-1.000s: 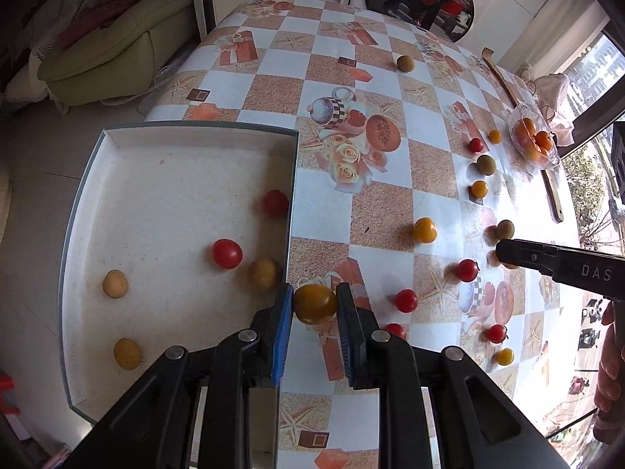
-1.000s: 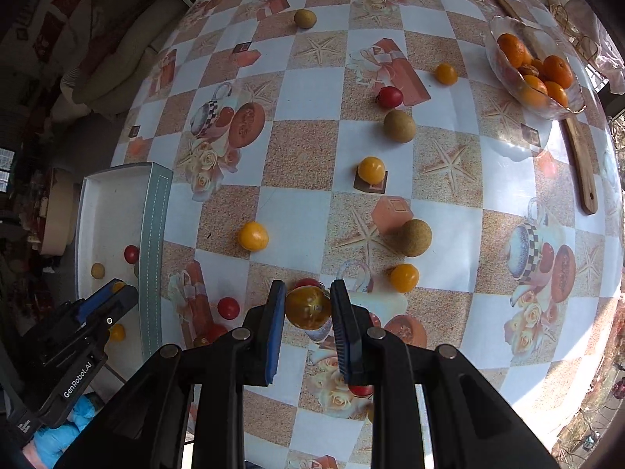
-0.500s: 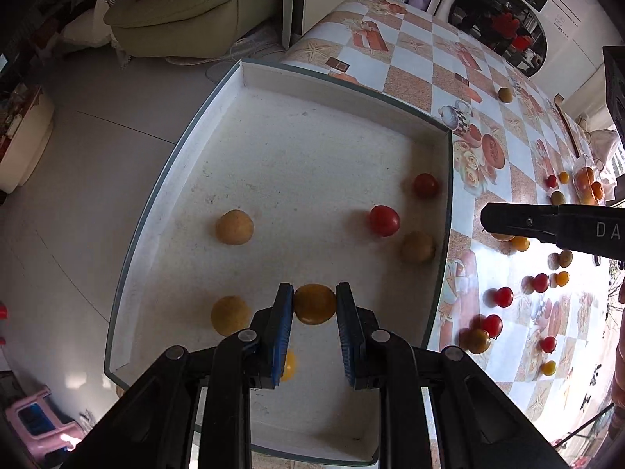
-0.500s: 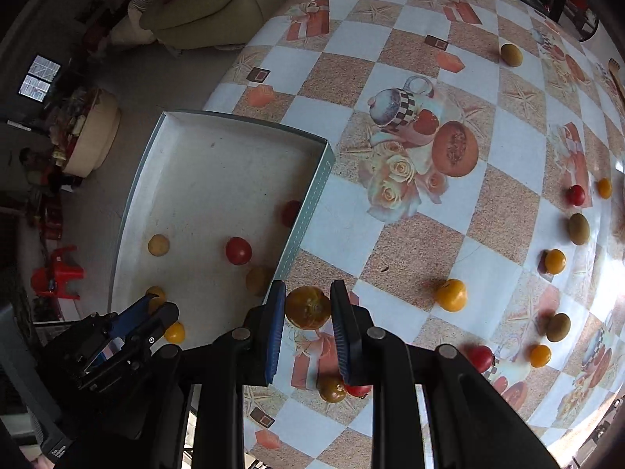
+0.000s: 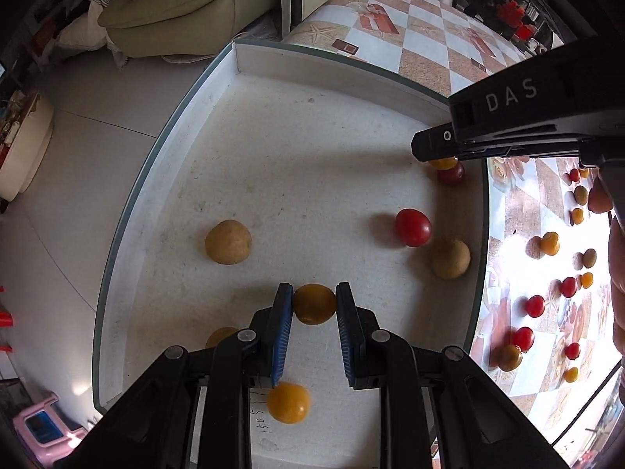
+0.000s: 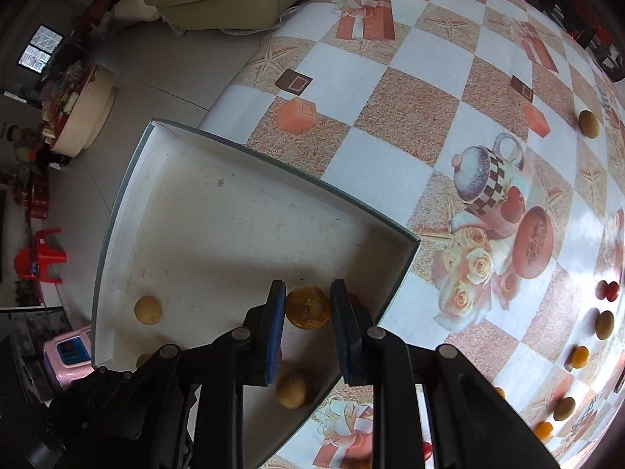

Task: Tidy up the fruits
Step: 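Carry both tomatoes into the white tray and open both grippers, then move both open grippers back over the tablecloth toward more fruit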

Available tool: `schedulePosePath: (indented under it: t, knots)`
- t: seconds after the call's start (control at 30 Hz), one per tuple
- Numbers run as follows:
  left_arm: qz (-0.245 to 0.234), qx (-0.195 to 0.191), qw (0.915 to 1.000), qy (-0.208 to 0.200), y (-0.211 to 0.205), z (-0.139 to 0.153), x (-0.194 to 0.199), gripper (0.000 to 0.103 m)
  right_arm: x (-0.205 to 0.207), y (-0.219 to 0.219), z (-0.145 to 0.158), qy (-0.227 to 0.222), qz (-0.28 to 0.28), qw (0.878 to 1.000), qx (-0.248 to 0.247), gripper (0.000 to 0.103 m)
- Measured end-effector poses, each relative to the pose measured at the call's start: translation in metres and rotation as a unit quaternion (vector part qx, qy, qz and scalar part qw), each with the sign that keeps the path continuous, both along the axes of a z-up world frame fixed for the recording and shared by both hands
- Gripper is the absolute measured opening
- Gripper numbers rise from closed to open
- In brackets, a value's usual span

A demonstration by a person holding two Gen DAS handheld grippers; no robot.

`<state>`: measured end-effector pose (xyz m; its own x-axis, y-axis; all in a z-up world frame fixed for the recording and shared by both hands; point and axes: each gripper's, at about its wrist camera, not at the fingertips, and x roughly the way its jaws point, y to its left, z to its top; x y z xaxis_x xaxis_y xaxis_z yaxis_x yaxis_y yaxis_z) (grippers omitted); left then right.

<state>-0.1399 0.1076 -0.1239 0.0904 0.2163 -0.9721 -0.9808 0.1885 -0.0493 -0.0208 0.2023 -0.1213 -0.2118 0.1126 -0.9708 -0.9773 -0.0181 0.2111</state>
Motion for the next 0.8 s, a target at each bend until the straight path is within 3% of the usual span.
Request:
schedulePosePath:
  t: [0.17, 0.23, 0.27, 0.33, 0.4, 0.47, 0.53, 0.63, 0.8]
  knots:
    - [-0.011, 0.0, 0.9998, 0.017, -0.003, -0.004, 0.003, 0.025, -0.011, 0.012, -0.005, -0.012, 0.02, 1.0, -0.002, 0.026]
    - [-0.011, 0.002, 0.9997, 0.022, -0.004, -0.004, 0.005, 0.06, -0.014, 0.014, -0.007, -0.011, 0.023, 1.0, -0.004, 0.027]
    - [-0.008, 0.016, 0.9994, 0.028, -0.006, 0.0, 0.005, 0.084, -0.017, 0.015, -0.009, -0.009, 0.025, 1.0, -0.006, 0.027]
    - [-0.011, 0.031, 0.9991, 0.027, -0.008, 0.005, 0.005, 0.085, -0.021, 0.016, -0.012, -0.003, 0.031, 0.999, -0.013, 0.028]
    - [-0.013, 0.022, 0.9993, 0.026, -0.008, 0.004, 0.005, 0.085, -0.025, 0.015, -0.013, 0.003, 0.036, 0.999, -0.016, 0.037]
    - [-0.014, 0.019, 0.9993, 0.028, -0.009, 0.003, 0.005, 0.085, -0.028, 0.014, -0.011, 0.017, 0.041, 0.999, -0.015, 0.061]
    - [-0.015, 0.017, 0.9993, 0.029, -0.009, 0.004, 0.003, 0.085, -0.029, 0.013, -0.007, 0.023, 0.042, 0.999, -0.009, 0.073]
    - [-0.019, 0.015, 0.9992, 0.032, -0.011, 0.005, 0.004, 0.085, -0.022, 0.009, 0.002, 0.044, 0.034, 0.998, -0.005, 0.081]
    - [-0.034, 0.011, 0.9984, 0.044, -0.02, 0.008, 0.012, 0.085, 0.0, 0.003, 0.022, 0.066, -0.002, 0.998, 0.011, 0.085]
